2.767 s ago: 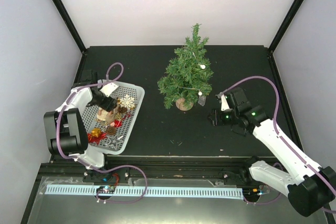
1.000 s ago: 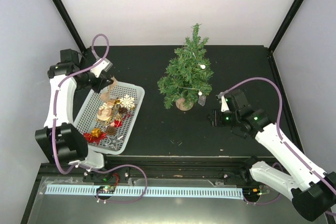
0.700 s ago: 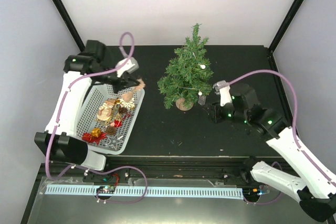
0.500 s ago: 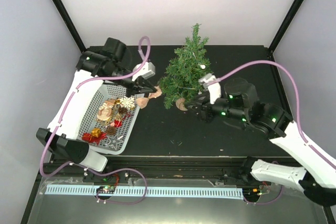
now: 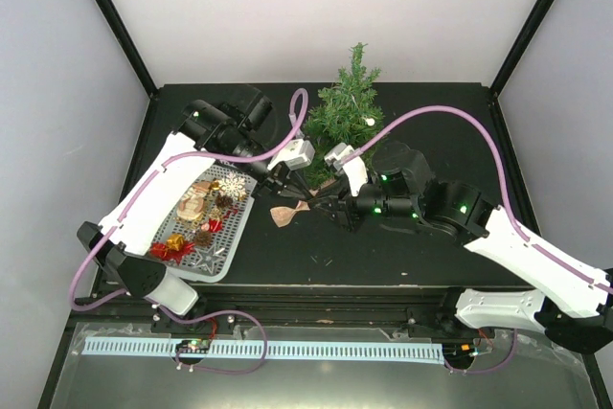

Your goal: Decorate the small christmas tree

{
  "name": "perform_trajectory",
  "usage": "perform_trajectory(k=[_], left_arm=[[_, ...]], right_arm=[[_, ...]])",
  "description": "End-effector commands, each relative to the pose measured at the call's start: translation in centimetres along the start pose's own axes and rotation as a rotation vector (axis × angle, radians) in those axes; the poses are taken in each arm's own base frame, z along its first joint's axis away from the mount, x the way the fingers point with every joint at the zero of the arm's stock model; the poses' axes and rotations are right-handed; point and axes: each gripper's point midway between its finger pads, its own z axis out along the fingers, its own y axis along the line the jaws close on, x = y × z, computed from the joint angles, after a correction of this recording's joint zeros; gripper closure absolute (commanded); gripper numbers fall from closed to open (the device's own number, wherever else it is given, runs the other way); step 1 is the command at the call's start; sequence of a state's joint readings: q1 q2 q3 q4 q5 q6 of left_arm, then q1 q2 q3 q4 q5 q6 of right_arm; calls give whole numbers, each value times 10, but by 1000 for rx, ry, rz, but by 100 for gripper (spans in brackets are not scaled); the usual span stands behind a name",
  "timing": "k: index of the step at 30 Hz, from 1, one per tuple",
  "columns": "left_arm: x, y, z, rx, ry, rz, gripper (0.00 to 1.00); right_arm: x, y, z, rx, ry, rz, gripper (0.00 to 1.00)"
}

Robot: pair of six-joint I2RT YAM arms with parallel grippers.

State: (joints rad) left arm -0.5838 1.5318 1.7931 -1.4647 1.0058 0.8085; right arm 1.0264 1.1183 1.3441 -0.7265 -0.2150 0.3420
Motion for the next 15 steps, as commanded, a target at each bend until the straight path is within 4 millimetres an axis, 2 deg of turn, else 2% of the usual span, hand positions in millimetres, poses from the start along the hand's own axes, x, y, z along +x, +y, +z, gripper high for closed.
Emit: perform_trajectory(k=[1,3,6,10,15], left_arm=[[-18,-27,-5,45,-51,45,98],[-19,-30,-3,52,-50,48,98],[-21,-31,-3,52,-53,55,99],[-19,-31,-3,44,-45,57,98],[-14,-27,-1,33,-29,53,99]], right_arm=[[-8,9,-2,-31,-29,-3,73],[-5,7,1,-27,-21,1,80],[-1,5,1,-20,-5,8,82],[-2,1,-6,11,-17,11,77],[-7,1,-22,31,-44,7,62]])
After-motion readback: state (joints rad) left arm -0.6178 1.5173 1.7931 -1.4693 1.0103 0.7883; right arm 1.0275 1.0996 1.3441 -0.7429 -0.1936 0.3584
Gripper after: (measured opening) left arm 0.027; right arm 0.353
